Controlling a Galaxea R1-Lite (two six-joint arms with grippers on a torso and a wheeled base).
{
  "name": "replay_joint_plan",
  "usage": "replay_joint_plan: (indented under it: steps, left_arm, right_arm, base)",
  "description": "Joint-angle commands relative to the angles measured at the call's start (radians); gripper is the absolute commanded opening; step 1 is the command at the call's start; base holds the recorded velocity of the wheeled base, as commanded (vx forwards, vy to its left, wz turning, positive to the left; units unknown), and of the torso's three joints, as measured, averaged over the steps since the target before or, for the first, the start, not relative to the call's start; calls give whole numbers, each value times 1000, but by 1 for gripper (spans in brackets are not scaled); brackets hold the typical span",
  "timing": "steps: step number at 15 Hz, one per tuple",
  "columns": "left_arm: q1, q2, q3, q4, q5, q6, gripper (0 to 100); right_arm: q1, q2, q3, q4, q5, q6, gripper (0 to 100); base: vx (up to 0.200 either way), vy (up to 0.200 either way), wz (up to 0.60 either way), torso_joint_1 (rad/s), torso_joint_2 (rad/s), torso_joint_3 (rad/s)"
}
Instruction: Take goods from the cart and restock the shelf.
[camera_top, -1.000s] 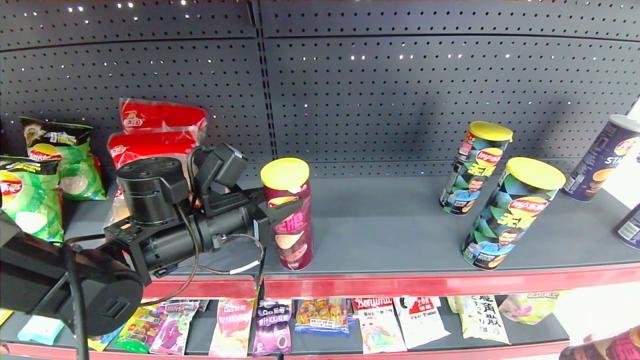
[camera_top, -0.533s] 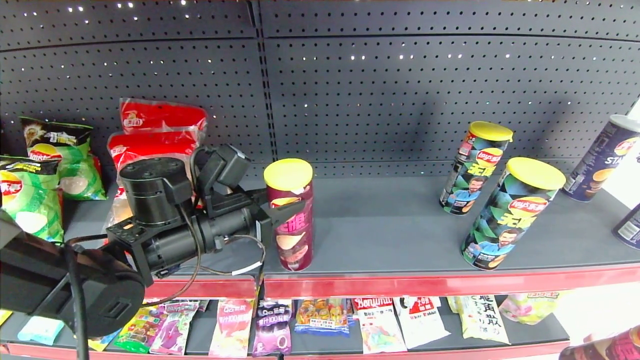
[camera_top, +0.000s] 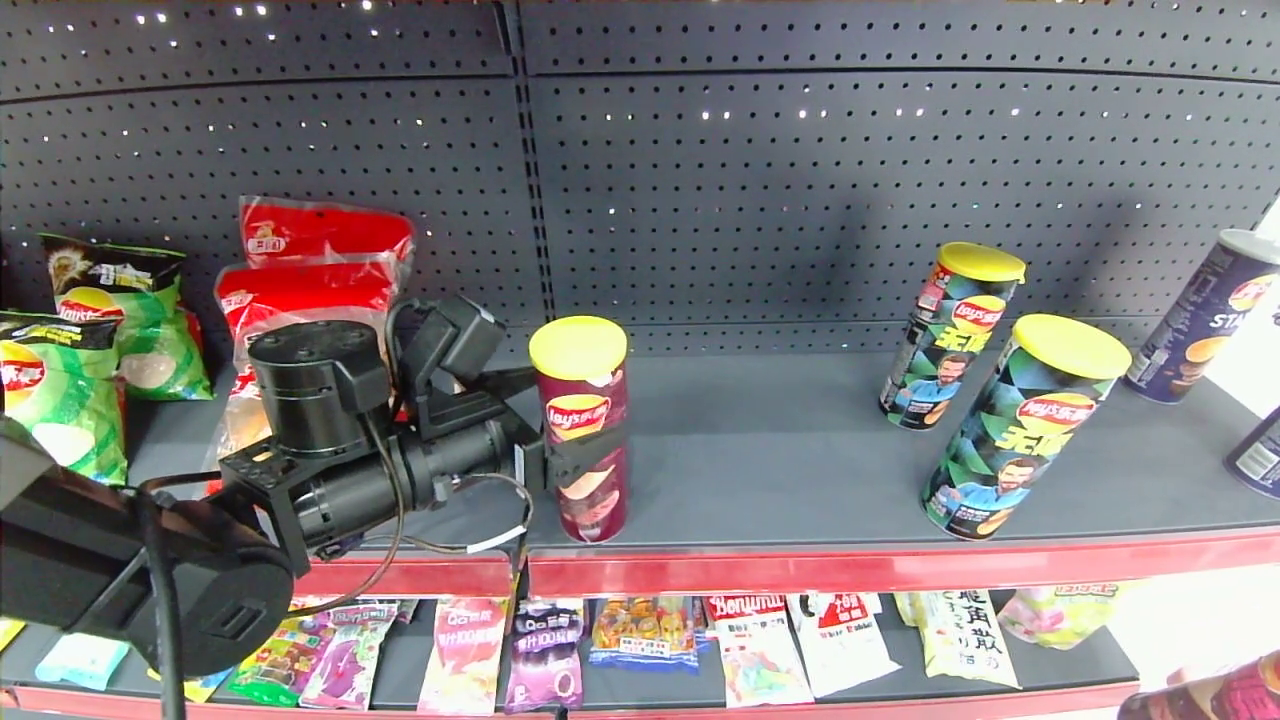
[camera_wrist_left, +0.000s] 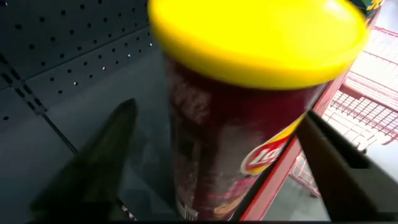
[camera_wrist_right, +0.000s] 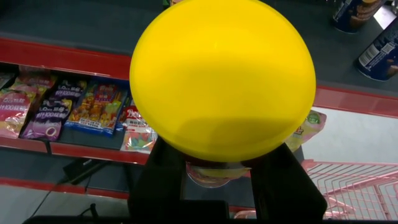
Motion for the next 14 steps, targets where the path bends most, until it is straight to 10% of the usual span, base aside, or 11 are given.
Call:
replay_joint_plan:
  steps: [1,14]
  left_arm:
    - [0,-1,4,-5,13,1,100]
    - [54,-160,61,-7,-19,2,100]
  right_arm:
    - [0,2,0,0,0,0,0]
    - [-1,3,-11,0,0,-2,0]
  base:
    - [0,0,0,0,0,0]
    - [0,0,0,0,0,0]
